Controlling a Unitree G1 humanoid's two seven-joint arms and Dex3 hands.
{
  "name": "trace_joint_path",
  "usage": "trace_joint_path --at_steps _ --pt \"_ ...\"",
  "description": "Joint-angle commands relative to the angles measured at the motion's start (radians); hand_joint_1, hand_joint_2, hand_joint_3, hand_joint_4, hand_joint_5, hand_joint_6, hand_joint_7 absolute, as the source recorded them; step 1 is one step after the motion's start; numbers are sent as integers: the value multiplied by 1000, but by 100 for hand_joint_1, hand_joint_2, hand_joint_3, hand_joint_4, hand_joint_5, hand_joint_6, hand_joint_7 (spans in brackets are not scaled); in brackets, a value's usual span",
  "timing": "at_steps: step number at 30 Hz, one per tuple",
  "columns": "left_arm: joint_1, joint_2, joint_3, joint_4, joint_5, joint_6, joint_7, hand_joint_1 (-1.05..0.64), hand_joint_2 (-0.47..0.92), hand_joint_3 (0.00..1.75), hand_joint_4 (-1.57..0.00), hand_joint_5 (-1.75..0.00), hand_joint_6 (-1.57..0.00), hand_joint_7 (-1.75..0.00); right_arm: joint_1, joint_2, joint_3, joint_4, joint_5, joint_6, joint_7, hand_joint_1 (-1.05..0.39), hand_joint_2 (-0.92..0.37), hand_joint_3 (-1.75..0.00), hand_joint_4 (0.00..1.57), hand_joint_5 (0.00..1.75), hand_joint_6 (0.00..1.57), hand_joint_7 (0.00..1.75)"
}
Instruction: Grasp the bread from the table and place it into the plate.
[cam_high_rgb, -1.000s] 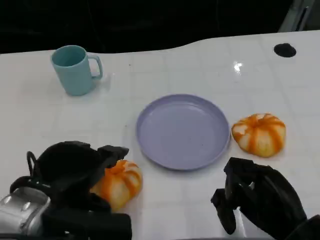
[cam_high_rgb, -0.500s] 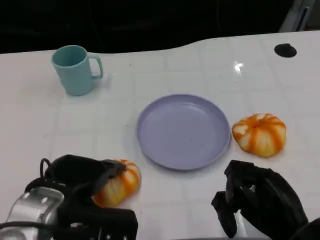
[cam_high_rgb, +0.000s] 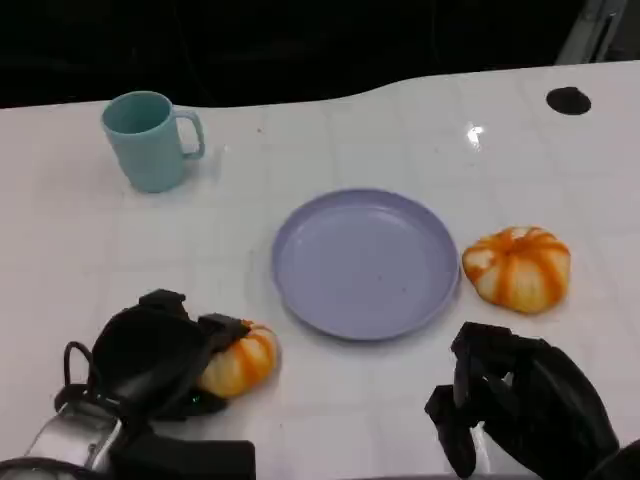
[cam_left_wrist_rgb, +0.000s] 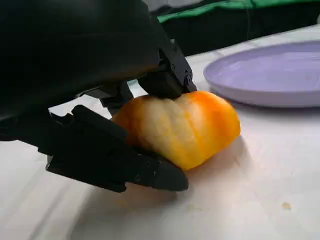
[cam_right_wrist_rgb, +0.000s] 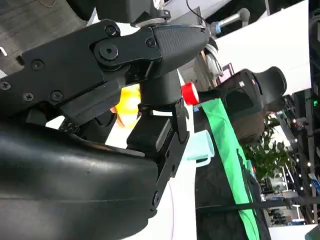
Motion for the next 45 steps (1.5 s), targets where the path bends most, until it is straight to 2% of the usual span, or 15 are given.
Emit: trace_joint_path --at_steps 1,5,10,15,20,28,33,36,38,40,43,45 --pt "-12 18 -32 78 20 -25 127 -24 75 64 -84 -175 -71 -158 10 -14 -6 -7 -6 -12 1 -98 -92 -31 120 164 104 150" --pt "-26 23 -41 106 13 -69 228 -24 63 77 -86 -175 -66 -166 10 -16 -7 -1 1 -15 15 -97 -92 -32 120 165 104 150" --pt "-9 44 -22 19 -3 -61 213 -26 52 95 -87 -175 -67 -164 15 -14 -4 -8 -4 -16 10 -97 -92 -32 119 168 104 151" --pt "19 64 12 -76 -22 -23 166 -27 49 103 -86 -175 -74 -151 23 -11 0 -18 -16 -13 -6 -98 -92 -32 119 168 105 152" --pt "41 78 44 -159 -36 0 131 -26 47 108 -89 -175 -74 -159 16 -8 -2 -18 -8 -10 -1 -96 -92 -34 119 170 103 153" --pt "54 39 69 -221 -15 79 167 -23 39 114 -91 -175 -74 -164 -6 -11 -16 14 7 -4 15 -97 -92 -31 119 164 104 149" --pt "35 36 79 -249 -35 74 150 -22 39 115 -92 -175 -80 -153 -8 -15 -15 22 -1 -12 16 -97 -92 -31 120 163 104 148" --pt "11 19 83 -241 -67 50 150 -22 35 124 -94 -175 -87 -142 -10 -14 -14 30 -3 -17 19 -97 -92 -30 120 163 105 148" --pt "-11 2 87 -223 -98 21 159 -22 33 123 -93 -175 -78 -160 -8 -14 -13 25 -3 -10 15 -97 -92 -31 120 163 105 148" --pt "-38 -13 87 -206 -115 8 156 -22 33 119 -94 -175 -74 -170 -8 -15 -13 22 0 -6 17 -96 -92 -31 120 163 104 148" --pt "-88 -39 76 -172 -111 -3 169 -24 35 114 -95 -175 -74 -170 -7 -19 -12 23 -5 -8 17 -97 -92 -32 120 166 104 149" --pt "-121 -61 63 -152 -103 -1 175 -25 32 124 -96 -175 -74 -173 -7 -19 -13 31 -6 -19 23 -97 -92 -31 121 166 105 150"
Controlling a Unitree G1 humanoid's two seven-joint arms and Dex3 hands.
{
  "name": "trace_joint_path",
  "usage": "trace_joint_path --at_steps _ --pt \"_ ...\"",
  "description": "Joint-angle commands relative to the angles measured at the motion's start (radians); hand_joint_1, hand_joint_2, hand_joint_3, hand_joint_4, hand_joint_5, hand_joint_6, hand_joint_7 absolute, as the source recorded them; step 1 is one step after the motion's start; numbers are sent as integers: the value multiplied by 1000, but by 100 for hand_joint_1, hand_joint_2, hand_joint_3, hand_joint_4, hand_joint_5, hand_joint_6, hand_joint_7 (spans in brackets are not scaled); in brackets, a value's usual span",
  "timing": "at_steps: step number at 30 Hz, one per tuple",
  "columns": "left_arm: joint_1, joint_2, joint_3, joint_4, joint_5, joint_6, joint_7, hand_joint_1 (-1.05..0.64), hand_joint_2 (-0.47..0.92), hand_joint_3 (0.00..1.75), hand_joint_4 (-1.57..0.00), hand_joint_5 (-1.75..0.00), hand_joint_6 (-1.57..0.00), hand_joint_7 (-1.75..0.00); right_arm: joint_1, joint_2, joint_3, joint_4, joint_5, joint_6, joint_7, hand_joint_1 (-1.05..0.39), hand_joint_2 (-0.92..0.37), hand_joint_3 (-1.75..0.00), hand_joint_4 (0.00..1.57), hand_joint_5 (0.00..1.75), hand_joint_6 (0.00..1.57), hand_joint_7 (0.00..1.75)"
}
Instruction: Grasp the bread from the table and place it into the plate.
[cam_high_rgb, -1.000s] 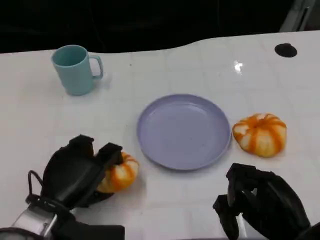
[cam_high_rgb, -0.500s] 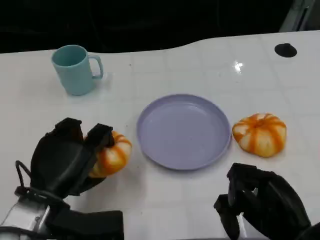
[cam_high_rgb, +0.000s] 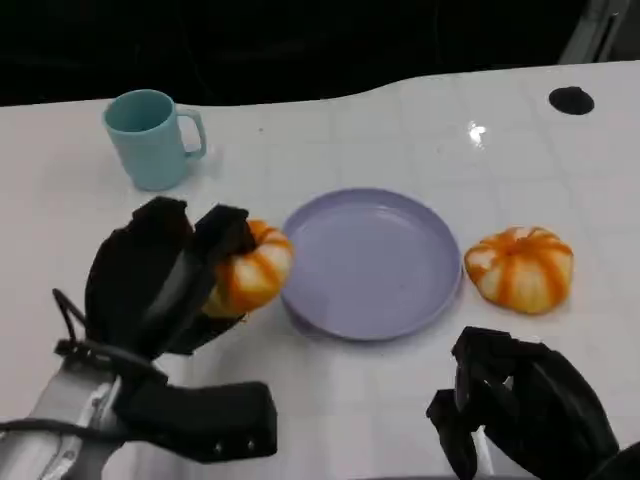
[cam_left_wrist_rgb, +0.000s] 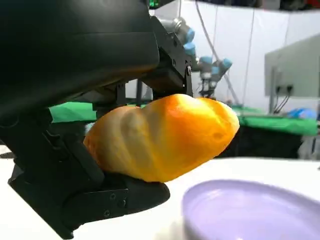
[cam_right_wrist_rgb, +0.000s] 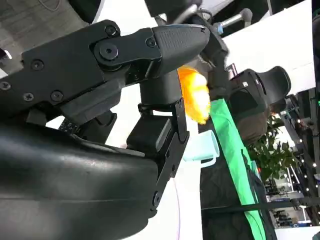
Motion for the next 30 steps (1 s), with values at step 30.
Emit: trace_joint_path --at_steps 30 --pt "-466 -207 -170 717 -67 -254 -11 -24 52 112 -84 -175 -73 -153 18 -22 -4 -25 2 14 7 -97 -92 -32 120 164 105 149"
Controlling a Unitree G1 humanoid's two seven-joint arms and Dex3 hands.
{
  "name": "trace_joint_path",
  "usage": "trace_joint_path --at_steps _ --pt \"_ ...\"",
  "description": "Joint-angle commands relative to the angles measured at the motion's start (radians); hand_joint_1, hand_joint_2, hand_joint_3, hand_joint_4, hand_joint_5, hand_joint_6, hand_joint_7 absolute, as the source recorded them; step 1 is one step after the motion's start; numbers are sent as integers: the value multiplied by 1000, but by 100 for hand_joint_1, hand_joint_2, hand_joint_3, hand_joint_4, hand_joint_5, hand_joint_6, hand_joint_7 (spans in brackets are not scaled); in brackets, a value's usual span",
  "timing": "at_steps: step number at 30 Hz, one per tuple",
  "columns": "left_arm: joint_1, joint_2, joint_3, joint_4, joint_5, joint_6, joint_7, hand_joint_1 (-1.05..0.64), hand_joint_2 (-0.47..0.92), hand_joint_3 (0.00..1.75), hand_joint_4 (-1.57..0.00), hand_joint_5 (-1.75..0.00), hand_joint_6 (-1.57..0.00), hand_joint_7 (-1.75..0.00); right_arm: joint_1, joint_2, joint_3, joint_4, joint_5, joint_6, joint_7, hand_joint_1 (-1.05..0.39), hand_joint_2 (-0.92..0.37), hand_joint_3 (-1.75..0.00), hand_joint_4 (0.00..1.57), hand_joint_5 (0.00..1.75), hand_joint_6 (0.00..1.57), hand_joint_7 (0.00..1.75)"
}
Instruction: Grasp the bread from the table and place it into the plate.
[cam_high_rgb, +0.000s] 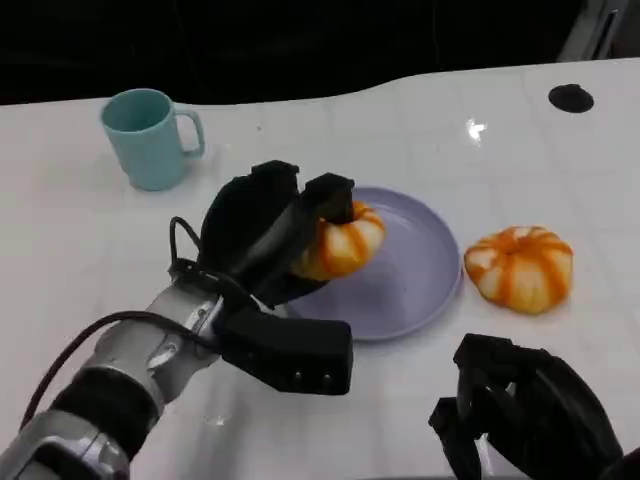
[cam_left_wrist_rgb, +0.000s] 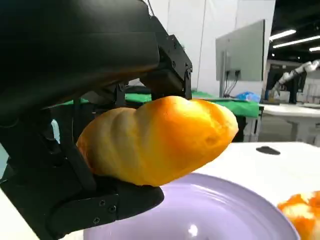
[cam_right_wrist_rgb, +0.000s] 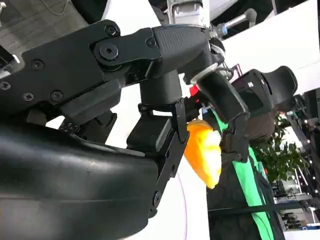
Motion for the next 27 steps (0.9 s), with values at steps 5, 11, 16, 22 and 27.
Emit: trace_joint_path --at_steps 5,11,16,22,27 --pt "-59 -2 -1 64 -110 -11 -298 -30 87 37 -66 -90 -70 -38 1 -9 -9 -7 4 -4 -1 -97 -92 -31 121 162 105 148" --pt "-60 15 -15 19 -98 23 -414 -61 92 29 -22 -43 -31 -1 2 -10 -8 -9 4 -2 -1 -96 -92 -32 121 162 105 148" --pt "-43 37 -15 -50 -108 69 -536 -98 92 54 -1 -3 -4 0 5 -7 -6 -14 5 -5 0 -96 -92 -31 121 163 104 148" --pt "2 69 11 -145 -154 68 -603 -105 92 63 0 0 -2 0 4 -5 -6 -13 4 -8 1 -96 -92 -32 122 163 105 149" --pt "73 108 63 -264 -254 44 -678 -102 92 60 -1 0 -5 -1 5 -5 -6 -17 7 0 -1 -96 -92 -31 122 162 105 148"
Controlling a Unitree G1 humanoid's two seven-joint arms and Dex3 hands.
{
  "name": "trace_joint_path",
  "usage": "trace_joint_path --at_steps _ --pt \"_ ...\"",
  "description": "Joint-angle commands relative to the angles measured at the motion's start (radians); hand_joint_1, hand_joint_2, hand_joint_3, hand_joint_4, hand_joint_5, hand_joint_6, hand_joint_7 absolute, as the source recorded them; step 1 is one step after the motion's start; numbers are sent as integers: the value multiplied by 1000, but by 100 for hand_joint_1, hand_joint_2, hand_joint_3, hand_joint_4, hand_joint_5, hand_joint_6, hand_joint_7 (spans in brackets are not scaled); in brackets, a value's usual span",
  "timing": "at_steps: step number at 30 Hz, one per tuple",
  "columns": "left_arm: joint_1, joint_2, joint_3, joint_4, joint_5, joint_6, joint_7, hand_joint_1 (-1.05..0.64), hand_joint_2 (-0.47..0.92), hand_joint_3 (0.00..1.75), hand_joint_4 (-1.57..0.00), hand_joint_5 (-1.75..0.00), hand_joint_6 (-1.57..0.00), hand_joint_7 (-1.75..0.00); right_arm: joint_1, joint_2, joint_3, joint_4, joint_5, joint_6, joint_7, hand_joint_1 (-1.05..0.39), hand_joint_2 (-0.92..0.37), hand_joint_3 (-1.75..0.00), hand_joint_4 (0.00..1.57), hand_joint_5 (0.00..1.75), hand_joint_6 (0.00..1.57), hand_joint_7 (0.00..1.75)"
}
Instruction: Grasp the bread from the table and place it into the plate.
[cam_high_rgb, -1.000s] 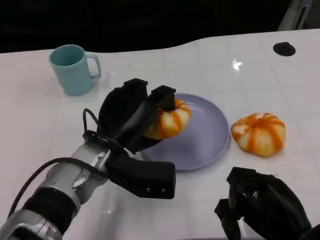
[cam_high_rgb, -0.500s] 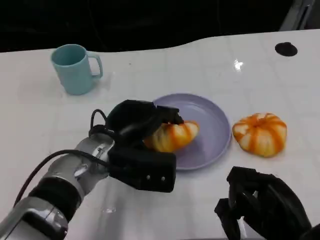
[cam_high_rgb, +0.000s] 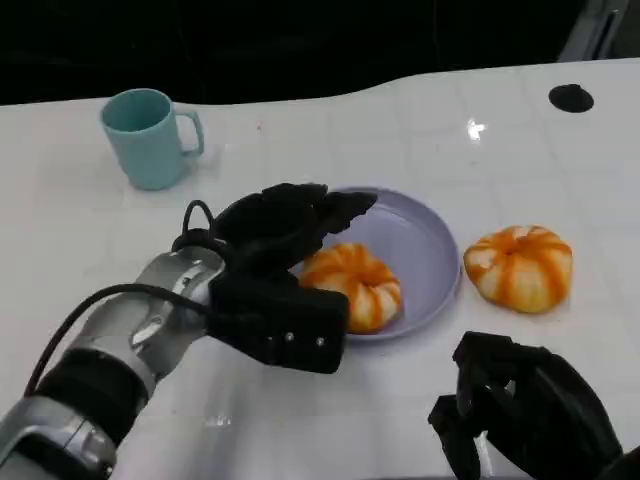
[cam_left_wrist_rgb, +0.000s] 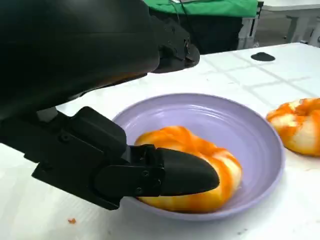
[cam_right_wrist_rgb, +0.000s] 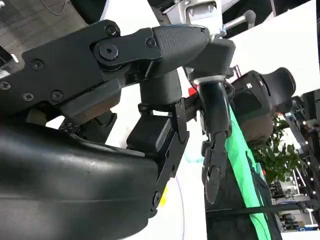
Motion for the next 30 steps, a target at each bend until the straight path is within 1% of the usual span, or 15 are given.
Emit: trace_joint_path --at_steps 1,5,7,8,9,10,11,12,14,17,19,21,25,27,30 --pt "68 50 50 -97 -83 -26 -60 -102 92 60 -1 -1 -5 -2 4 -8 -6 -8 7 -1 1 -96 -92 -31 122 162 104 148" --pt "148 56 119 -170 -215 -63 -104 -97 92 55 -9 -5 -11 -4 6 -8 -6 -13 11 8 -2 -97 -92 -29 123 161 105 147" --pt "189 46 159 -201 -302 -70 -135 -89 92 45 -21 -15 -23 -9 8 -8 -5 -17 11 11 -5 -97 -92 -29 123 161 105 147" --pt "214 34 186 -213 -370 -79 -158 -87 92 43 -24 -17 -26 -10 8 -7 -5 -15 10 7 -3 -97 -92 -29 123 161 105 147" --pt "236 23 209 -225 -428 -83 -181 -80 92 37 -31 -39 -37 -15 9 -7 -5 -14 9 5 -3 -97 -92 -29 123 161 105 147" --pt "254 15 227 -238 -473 -80 -200 -74 92 33 -27 -70 -44 -19 9 -6 -5 -13 10 5 -2 -97 -92 -29 122 161 106 147" --pt "281 1 251 -253 -531 -81 -218 -68 92 29 -31 -96 -54 -26 9 -6 -5 -14 11 6 -2 -97 -92 -29 122 161 105 147" --pt "302 -10 270 -265 -574 -80 -231 -63 92 26 -35 -110 -56 -39 9 -6 -5 -16 12 8 -2 -97 -92 -29 122 161 105 147" --pt "346 -27 298 -296 -639 -82 -250 -56 92 23 -40 -136 -50 -83 9 -7 -5 -17 12 9 -1 -97 -92 -29 122 161 106 147" --pt "411 -35 319 -366 -692 -55 -272 -53 92 28 -43 -165 -46 -127 6 -9 -5 -19 9 11 -3 -97 -92 -29 122 161 106 147" --pt "457 -39 329 -422 -723 -32 -286 -53 92 30 -47 -172 -47 -145 8 -8 -4 -25 9 18 -8 -97 -92 -30 122 162 106 147" --pt "508 -43 340 -488 -763 11 -298 -55 92 31 -52 -174 -48 -156 8 -7 -2 -28 8 20 -10 -96 -92 -30 122 162 106 147" --pt "604 -31 357 -627 -824 106 -323 -64 92 35 -61 -175 -51 -159 7 -3 2 -26 6 17 -9 -96 -92 -31 121 163 105 148" --pt "648 -35 374 -682 -883 169 -338 -63 92 35 -67 -175 -52 -165 6 -1 3 -26 7 15 -8 -96 -92 -31 121 163 105 147" --pt "714 -47 399 -757 -956 279 -329 -61 92 34 -69 -175 -50 -173 4 0 3 -26 6 14 -9 -96 -92 -31 120 163 105 147"
